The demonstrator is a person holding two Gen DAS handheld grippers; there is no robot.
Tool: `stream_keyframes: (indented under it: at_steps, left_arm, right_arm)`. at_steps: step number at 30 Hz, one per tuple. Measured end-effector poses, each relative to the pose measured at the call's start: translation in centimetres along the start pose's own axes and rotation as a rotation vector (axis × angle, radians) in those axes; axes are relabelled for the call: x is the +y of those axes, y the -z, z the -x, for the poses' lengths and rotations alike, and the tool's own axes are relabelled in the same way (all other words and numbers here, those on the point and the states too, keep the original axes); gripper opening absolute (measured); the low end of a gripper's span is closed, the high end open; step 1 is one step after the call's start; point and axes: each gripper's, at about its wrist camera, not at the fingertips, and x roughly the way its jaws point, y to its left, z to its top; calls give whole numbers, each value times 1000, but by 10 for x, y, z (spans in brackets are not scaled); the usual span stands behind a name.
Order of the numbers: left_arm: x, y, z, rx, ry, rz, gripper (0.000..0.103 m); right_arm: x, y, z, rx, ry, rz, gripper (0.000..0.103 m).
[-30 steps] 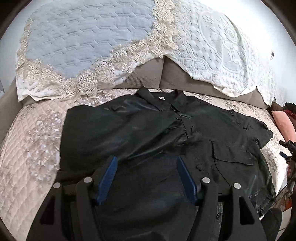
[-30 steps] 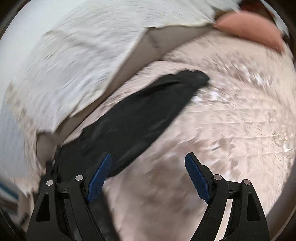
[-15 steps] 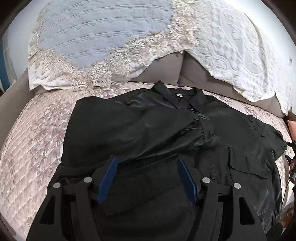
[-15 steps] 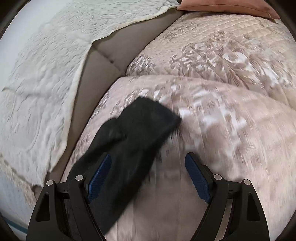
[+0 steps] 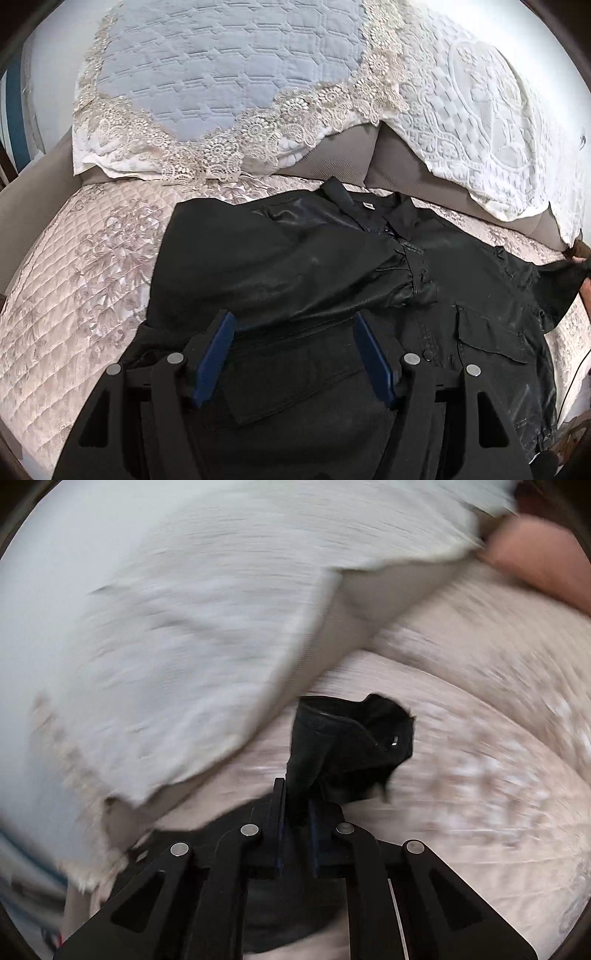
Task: Fold large clothes
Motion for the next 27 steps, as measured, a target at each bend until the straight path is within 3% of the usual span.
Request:
stream_keyframes:
  at_steps: [3,7,10,12,14,17,21,27]
  left_arm:
    - [8,0,8,-15,9,22,69]
    - [19,0,19,-36,16,40,69]
    - [28,-1,24,-43,16,56,69]
    - [32,-2,26,-42,17,60,69]
    - [33,-3,28,-44,15,51,69]
    - [31,-7,30,-51,21,26,69]
    - [11,-16,21,-40,70,-3,69]
    - [-67,-29,-24,38,215,-103,69]
  right_arm:
    - [86,16,12,14,-129,140,10]
    - [190,62,5,89,-284,304,10]
    - [252,117,-25,224,-368,417,12]
    - [276,159,-58,377,-405,465,22]
    - [283,198,-85,482,-387,484,33]
    - [273,215,-88,510,-404,451,39]
    - [242,195,-63,426,-380,406,44]
    - [192,156,-49,334,-184,386,44]
